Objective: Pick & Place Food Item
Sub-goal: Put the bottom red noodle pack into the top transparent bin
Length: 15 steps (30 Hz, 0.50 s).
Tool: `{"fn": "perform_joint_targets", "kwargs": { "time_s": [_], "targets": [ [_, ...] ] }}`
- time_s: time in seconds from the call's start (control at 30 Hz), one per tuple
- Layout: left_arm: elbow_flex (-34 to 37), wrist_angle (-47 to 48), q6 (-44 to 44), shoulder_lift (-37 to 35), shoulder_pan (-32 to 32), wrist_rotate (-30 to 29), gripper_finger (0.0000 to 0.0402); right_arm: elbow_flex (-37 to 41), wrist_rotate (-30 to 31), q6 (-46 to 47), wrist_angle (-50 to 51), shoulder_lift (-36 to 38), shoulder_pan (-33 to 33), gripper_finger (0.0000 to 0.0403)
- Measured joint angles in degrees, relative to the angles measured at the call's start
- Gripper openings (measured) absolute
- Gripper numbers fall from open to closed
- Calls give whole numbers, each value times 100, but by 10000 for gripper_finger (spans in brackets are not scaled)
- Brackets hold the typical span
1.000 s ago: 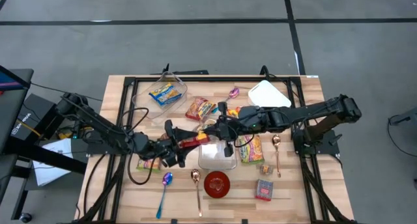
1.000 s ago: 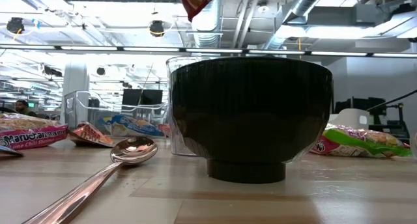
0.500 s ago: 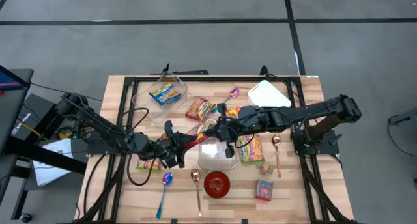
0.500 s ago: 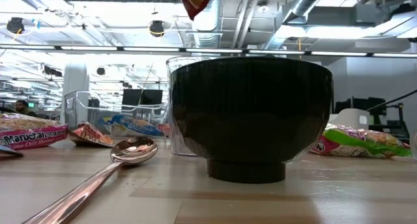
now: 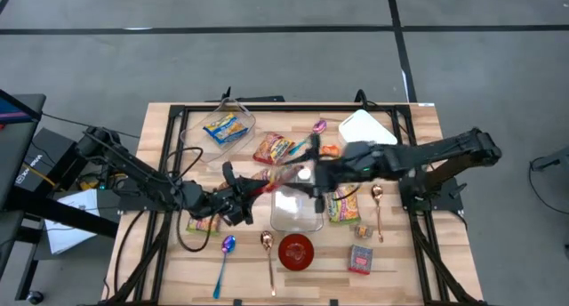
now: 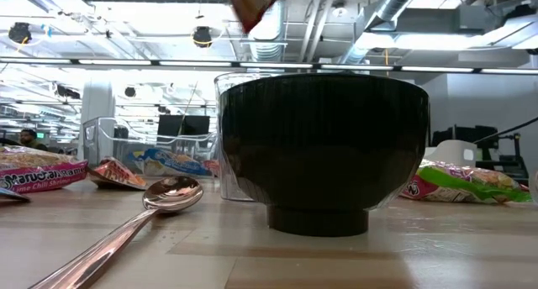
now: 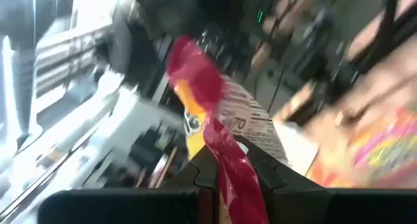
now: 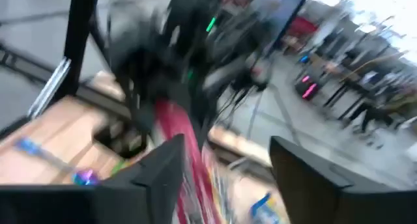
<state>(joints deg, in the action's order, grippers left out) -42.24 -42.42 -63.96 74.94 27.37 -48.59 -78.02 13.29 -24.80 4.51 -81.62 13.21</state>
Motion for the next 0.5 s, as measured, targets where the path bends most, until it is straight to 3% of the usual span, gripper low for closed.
{"fn": "perform_joint_targets", "kwargs": {
  "time_s": [0.17, 0.5],
  "targets": [
    [0, 127, -61, -45, -136, -573, 15, -21, 15, 213, 245, 561, 217, 259],
    [2, 1098, 144, -881, -1167, -1070, 6, -10, 1042, 524, 1350, 850, 977, 240]
  ]
}}
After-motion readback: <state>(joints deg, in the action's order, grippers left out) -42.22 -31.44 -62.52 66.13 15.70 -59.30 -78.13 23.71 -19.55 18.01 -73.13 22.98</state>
